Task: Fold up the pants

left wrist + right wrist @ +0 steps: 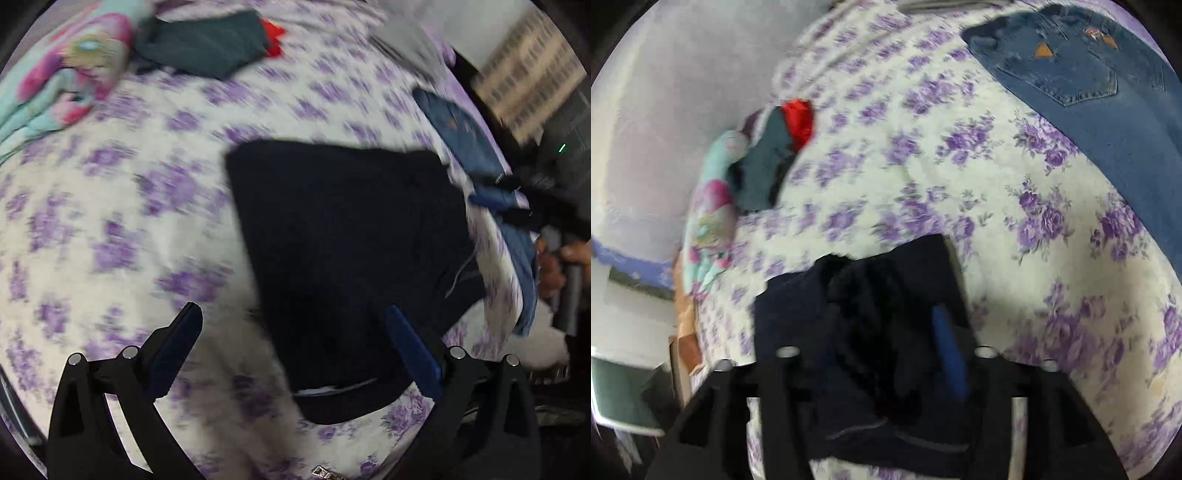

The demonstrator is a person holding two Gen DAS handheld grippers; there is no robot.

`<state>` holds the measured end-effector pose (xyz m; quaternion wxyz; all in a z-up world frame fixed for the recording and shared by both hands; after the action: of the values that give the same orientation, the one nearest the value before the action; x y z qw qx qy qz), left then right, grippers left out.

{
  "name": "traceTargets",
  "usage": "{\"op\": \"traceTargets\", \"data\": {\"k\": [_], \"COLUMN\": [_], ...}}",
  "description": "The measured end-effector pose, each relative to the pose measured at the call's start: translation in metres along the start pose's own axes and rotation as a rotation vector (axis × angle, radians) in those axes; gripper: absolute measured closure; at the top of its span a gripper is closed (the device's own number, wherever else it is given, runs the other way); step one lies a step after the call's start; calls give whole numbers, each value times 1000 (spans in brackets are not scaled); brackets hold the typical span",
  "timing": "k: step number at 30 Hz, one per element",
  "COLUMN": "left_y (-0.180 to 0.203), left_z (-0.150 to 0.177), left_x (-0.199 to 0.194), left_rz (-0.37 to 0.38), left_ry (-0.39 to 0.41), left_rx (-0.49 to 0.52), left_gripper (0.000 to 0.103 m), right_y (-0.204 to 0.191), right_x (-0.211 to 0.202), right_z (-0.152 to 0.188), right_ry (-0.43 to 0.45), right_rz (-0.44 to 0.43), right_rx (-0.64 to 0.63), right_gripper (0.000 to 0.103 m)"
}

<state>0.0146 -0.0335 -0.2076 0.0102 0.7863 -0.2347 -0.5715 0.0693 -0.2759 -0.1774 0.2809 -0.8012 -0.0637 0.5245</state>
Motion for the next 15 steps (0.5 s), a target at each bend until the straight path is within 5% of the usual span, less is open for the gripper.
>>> {"op": "traceTargets", "data": {"k": [2,7,9,10,12,15], "left_y": [6,8,3,2,-4,-10], "left_z": [6,10,11,12,14,15], "left_x": [10,17,18,17,17,12], "left_rz": [-23,-26,-28,-27,-30,-36], "left_ry": [-28,-44,-45,-46,-51,-43], "left_rx": [37,32,18,7,-21,-35], "left_gripper": [6,6,6,6,6,6], "right_y": [-13,-15,-30,-37,-48,-75], "right_x": [-3,33,52,59,57,8], "right_z": [10,26,31,34,35,21], "right_ry": [-16,-74,-105,-128,-143,-81], "right_rz": [-23,61,37,31,-8,-127], "right_rx": [-75,-155,-221,-243,-252,-265], "right_gripper": [31,30,39,62,77,84]}}
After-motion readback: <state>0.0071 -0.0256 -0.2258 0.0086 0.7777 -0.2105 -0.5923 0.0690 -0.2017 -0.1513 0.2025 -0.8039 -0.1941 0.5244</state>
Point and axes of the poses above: each gripper's, at about its wrist camera, not at the fingertips, and x roughly the way its jaws point, y to its right, z to its underside, the point moved 10 cm from there along x, roughly the way its jaws point
